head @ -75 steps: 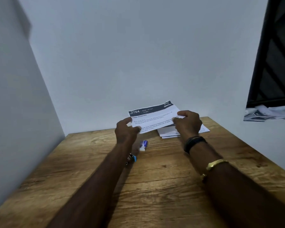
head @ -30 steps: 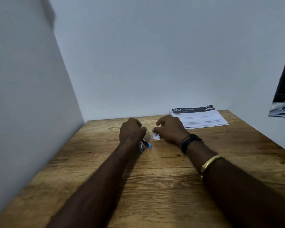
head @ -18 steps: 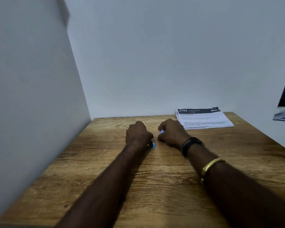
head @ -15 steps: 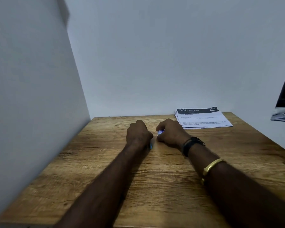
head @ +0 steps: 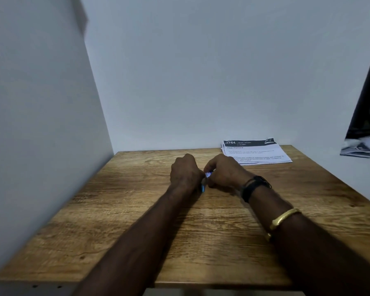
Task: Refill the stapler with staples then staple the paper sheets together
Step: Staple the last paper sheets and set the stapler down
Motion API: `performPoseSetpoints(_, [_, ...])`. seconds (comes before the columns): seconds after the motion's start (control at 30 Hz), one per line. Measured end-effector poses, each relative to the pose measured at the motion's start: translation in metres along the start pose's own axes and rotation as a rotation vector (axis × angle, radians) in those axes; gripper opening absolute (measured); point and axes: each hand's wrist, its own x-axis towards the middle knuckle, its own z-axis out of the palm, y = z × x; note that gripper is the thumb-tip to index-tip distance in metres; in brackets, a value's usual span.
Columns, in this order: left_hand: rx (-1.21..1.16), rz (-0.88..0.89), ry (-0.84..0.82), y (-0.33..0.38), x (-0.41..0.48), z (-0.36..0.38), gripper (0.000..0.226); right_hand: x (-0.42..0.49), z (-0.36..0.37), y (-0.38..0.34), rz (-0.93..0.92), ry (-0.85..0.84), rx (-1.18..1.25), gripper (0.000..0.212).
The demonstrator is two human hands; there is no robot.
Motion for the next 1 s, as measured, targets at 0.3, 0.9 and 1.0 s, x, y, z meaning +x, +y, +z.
performPoseSetpoints(0.3, [0.006, 0.009, -0.01, -0.002, 0.002, 0.007, 0.03, -0.007, -0.002, 0.004, 0.038, 0.007, 0.053, 0.018])
performPoseSetpoints(0.9, [0.293, 0.377, 0.245, -0.019, 0.012, 0.012, 0.056, 0.001, 0.009, 0.004, -0.152, 0.355, -0.095, 0.046])
performPoseSetpoints(1.0, [0.402, 0.454, 0.36, -0.023, 0.023, 0.017, 0.068, 0.012, 0.014, 0.004, -0.228, 0.507, -0.254, 0.06])
